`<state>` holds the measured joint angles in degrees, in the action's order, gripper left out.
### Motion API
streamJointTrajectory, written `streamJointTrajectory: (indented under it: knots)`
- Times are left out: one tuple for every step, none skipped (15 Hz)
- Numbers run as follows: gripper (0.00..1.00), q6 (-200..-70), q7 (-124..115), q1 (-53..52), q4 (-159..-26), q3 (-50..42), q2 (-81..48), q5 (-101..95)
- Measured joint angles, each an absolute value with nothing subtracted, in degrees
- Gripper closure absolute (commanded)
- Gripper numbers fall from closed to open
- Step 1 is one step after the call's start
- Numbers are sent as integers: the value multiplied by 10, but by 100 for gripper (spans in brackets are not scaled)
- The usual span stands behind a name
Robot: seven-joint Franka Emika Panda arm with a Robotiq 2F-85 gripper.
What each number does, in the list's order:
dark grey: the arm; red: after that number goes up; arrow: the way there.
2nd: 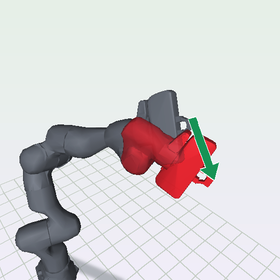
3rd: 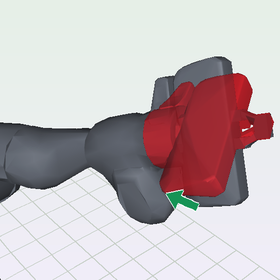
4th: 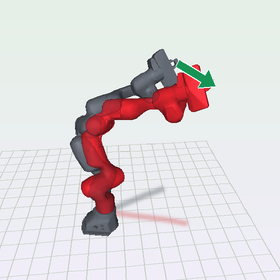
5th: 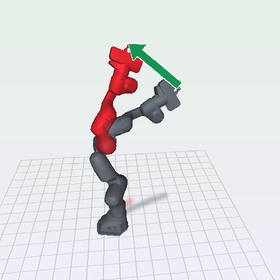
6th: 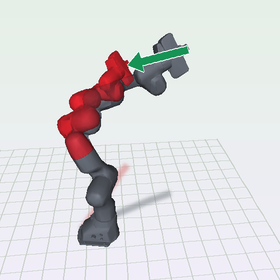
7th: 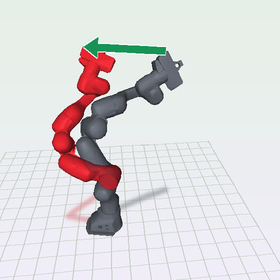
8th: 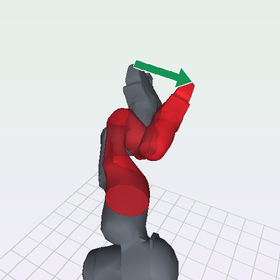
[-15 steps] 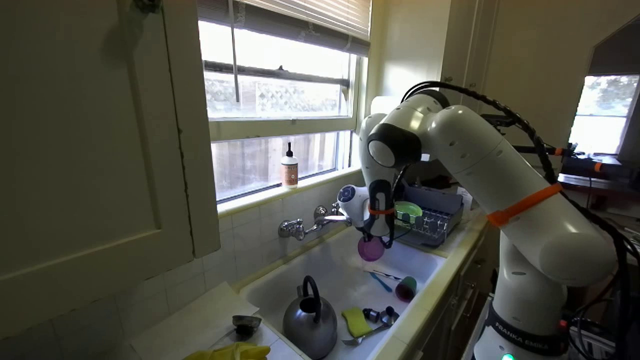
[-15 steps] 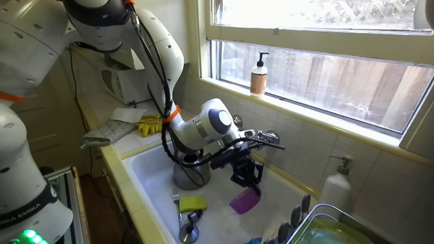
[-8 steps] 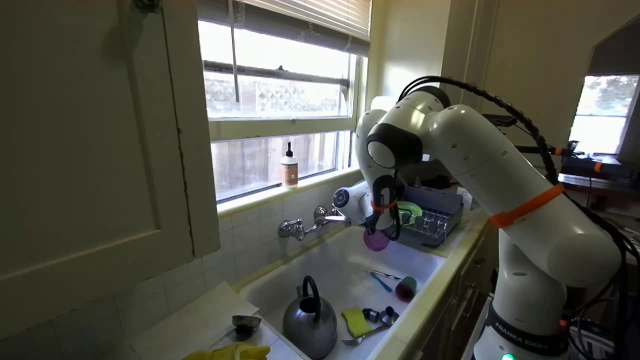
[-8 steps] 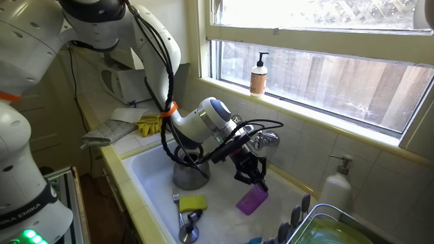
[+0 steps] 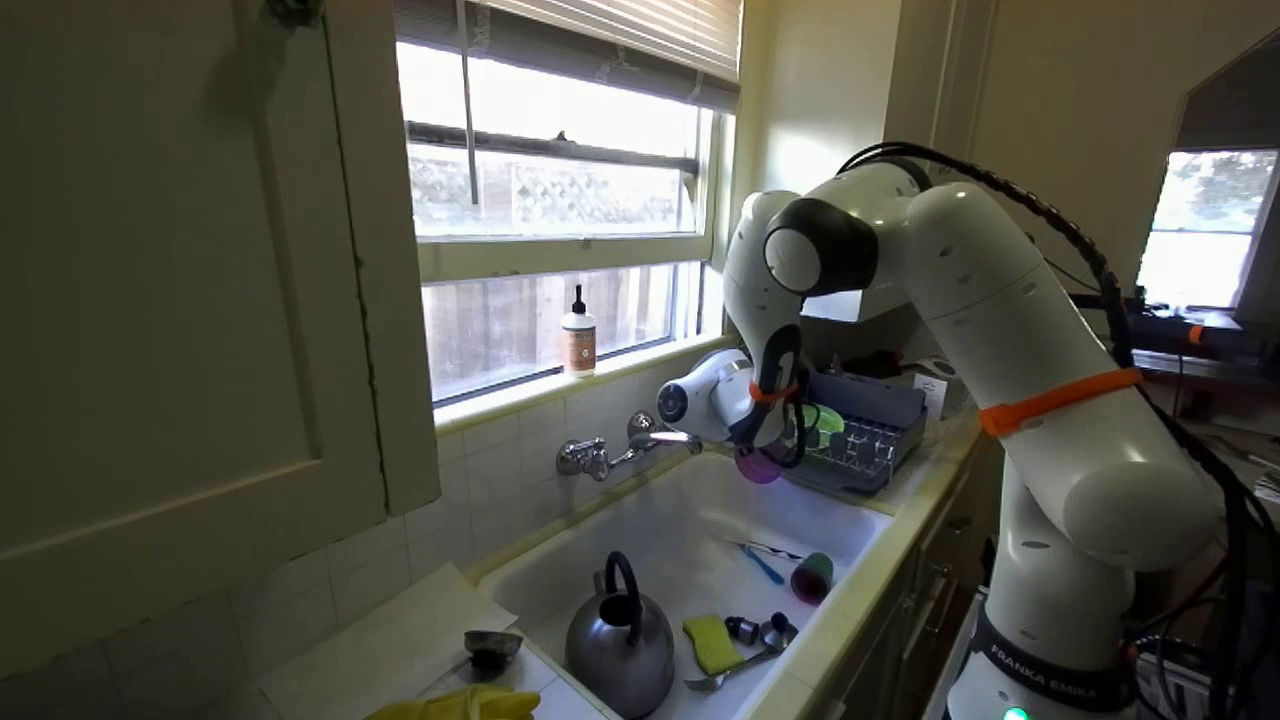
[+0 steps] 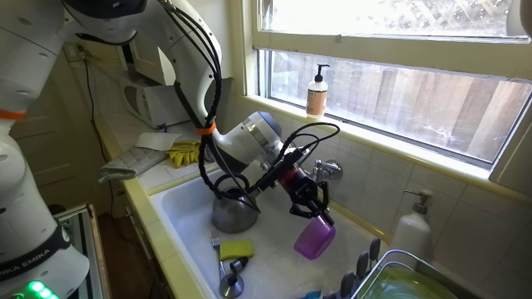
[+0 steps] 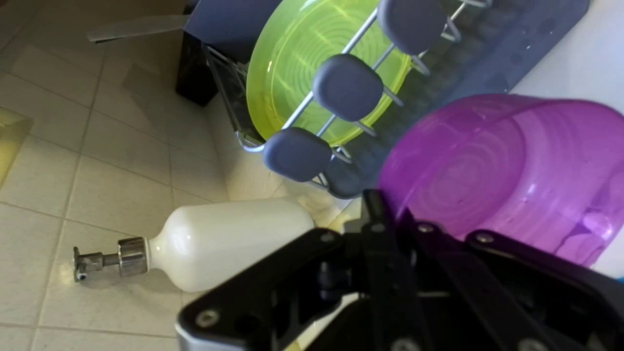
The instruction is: Push the faucet on the left backwards then pour the liquid out of the purple bowl.
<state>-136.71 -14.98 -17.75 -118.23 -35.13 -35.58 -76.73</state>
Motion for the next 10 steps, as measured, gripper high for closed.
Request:
streamJointTrajectory:
  knots:
    - [99, -1347, -151, -154, -1182, -322, -345, -779]
    - [99, -1327, -151, -127, -1182, -291, -334, -788]
    - [99, -1309, -151, -102, -1183, -262, -326, -795]
    - [99, -1295, -151, -79, -1183, -235, -320, -799]
    - [99, -1284, -151, -57, -1183, -212, -316, -801]
    - [99, -1276, -151, -39, -1183, -192, -312, -802]
    - [99, -1270, -151, -23, -1184, -176, -309, -802]
    - [99, -1265, -151, -10, -1185, -162, -307, -802]
    - [99, -1261, -152, 1, -1185, -150, -305, -802]
    - [99, -1258, -152, 10, -1186, -141, -304, -802]
